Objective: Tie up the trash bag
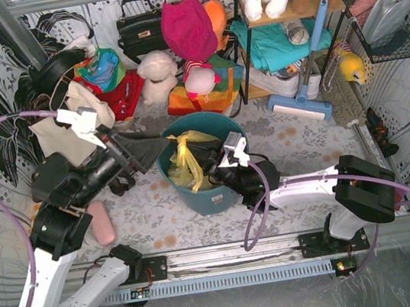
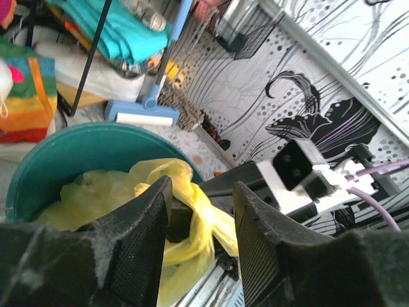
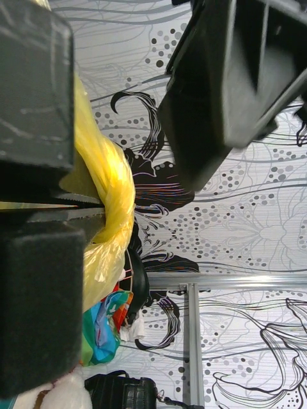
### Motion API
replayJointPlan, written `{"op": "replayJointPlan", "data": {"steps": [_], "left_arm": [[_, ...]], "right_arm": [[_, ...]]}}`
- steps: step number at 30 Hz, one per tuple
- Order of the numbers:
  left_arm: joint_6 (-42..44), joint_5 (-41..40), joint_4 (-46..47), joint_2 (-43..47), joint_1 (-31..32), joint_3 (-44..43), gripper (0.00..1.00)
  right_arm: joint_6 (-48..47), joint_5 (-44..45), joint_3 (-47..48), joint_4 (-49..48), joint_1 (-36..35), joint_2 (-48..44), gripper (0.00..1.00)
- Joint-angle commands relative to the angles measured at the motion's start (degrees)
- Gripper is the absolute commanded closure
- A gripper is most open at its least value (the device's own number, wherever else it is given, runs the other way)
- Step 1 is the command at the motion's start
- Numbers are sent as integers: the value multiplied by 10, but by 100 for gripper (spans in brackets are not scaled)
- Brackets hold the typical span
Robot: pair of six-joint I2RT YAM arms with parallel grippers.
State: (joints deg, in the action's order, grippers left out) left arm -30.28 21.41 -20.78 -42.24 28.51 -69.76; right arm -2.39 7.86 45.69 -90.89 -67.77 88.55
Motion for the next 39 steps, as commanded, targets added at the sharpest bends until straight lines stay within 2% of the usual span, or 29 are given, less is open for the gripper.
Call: {"op": "replayJointPlan", "data": {"steps": [1, 12, 22, 27, 35, 39], "left_arm": [[-15, -14, -16, -39, 2, -18, 51], [-25, -53, -58, -45, 2, -17, 58], [-45, -80, -70, -46, 2, -28, 55], [-54, -82, -83, -57, 2, -28, 58], [-62, -71, -77, -57, 2, -17, 67], [-66, -62, -66, -61, 2, -13, 79]], "right_arm": [[4, -7, 7, -62, 3, -15, 100], [7, -10, 11, -65, 3, -10, 100], [9, -11, 14, -65, 3, -6, 100], [11, -13, 14, -65, 3, -5, 100], [10, -16, 17, -65, 3, -7, 100], [11, -15, 16, -65, 3, -8, 100]]}}
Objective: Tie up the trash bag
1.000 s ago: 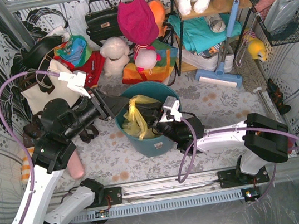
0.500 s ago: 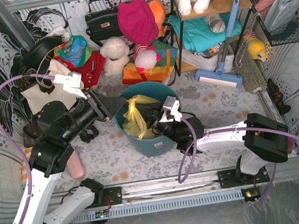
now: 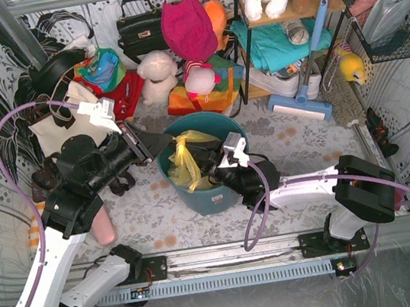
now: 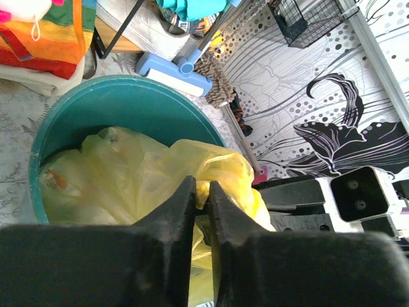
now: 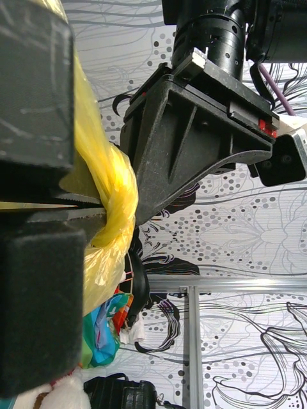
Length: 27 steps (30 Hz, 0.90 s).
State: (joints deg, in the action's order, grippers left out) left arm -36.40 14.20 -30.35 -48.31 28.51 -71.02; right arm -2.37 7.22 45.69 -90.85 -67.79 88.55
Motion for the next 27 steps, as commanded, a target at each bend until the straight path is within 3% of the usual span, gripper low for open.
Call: {"op": "replayJointPlan", "data": {"steps": [1, 5, 15, 21, 27], "left_arm": [[-5, 13, 31, -1, 2, -1, 83], [-6, 13, 34, -3, 2, -2, 100], [6, -9, 30, 0, 2, -5, 100], [10, -7, 32, 0, 2, -7, 100], [11, -7, 35, -1, 2, -7, 100]], "right_arm": [[11, -9, 16, -66, 4, -8, 100], [12, -10, 16, -65, 3, -9, 100], [32, 2, -3, -43, 4, -36, 100], [53, 11, -20, 16, 4, -78, 89], [75, 20, -48, 71, 3, -121, 87]]}}
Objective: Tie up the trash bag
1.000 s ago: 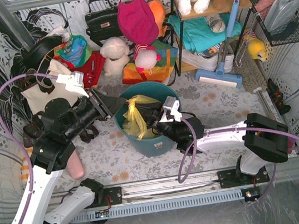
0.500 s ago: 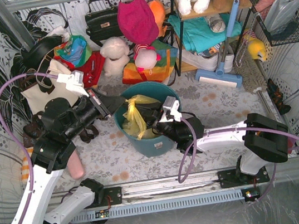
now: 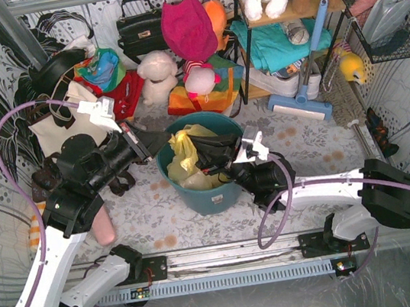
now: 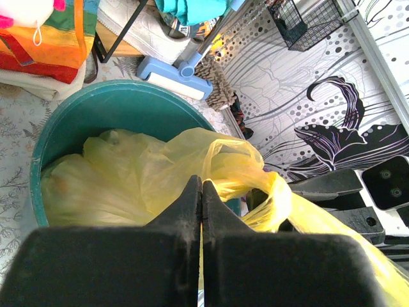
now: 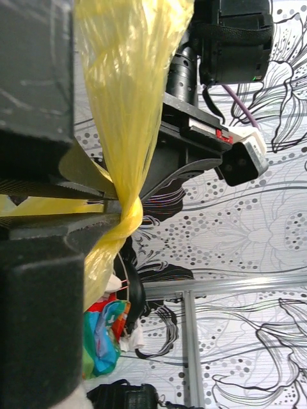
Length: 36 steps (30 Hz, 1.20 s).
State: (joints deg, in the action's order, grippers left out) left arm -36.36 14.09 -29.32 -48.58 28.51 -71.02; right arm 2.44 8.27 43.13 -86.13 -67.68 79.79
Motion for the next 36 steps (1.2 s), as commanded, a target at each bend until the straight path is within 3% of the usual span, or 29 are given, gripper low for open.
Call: {"op": "replayJointPlan", "data": {"steps": [1, 11, 18, 23, 30, 36], "left_arm": [[12, -5, 26, 1, 2, -7, 100], [13, 1, 58, 8, 2, -9, 100], [20, 13, 88, 18, 2, -23, 100], [19, 25, 104, 21, 2, -34, 100], [12, 53, 127, 16, 2, -36, 100], [12, 57, 129, 17, 2, -37, 100]], "right_arm": [[29, 12, -31, 28, 3, -42, 86], [17, 19, -79, 149, 3, -156, 80], [-40, 52, -26, 310, 2, -232, 77], [-70, 33, 84, 437, 2, -206, 76], [-93, -12, 215, 575, 3, -145, 62], [-119, -11, 243, 621, 2, -112, 57]]}}
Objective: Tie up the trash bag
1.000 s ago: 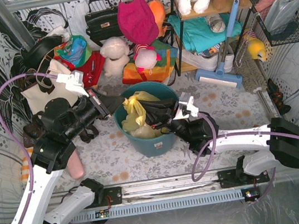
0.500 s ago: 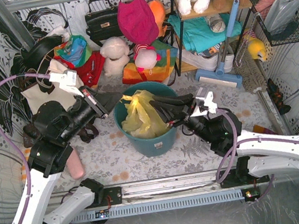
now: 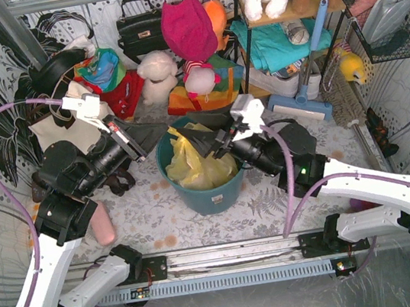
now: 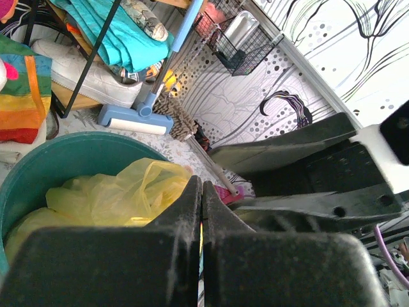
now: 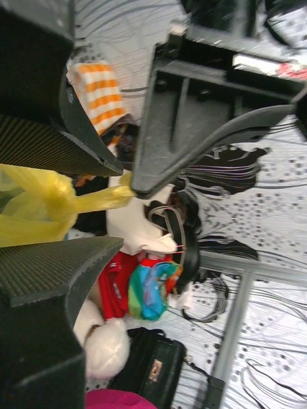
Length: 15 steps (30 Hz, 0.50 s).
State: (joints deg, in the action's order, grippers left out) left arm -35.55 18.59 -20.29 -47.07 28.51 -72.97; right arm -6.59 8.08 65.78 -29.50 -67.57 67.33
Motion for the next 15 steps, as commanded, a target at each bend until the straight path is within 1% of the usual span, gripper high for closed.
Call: {"op": "replayJointPlan", "data": {"steps": [1, 6, 8, 10, 12, 14, 15], "left_arm": [[4, 12, 39, 1, 2, -17, 100], [3, 17, 46, 1, 2, -14, 100], [3, 19, 46, 1, 1, -14, 100], [3, 20, 46, 1, 2, -14, 100], [4, 18, 46, 4, 2, -13, 100], [5, 14, 44, 6, 2, -13, 99], [5, 11, 43, 6, 2, -12, 92]], "right_arm": [[-36, 0, 15, 53, 1, 16, 57], [-56, 9, 22, 49, 2, 33, 59], [-61, 9, 23, 45, 1, 37, 62], [-63, 8, 23, 37, 2, 39, 71], [-64, 4, 20, 30, 1, 39, 82], [-64, 2, 15, 22, 1, 37, 92], [-64, 0, 13, 18, 2, 36, 94]]}}
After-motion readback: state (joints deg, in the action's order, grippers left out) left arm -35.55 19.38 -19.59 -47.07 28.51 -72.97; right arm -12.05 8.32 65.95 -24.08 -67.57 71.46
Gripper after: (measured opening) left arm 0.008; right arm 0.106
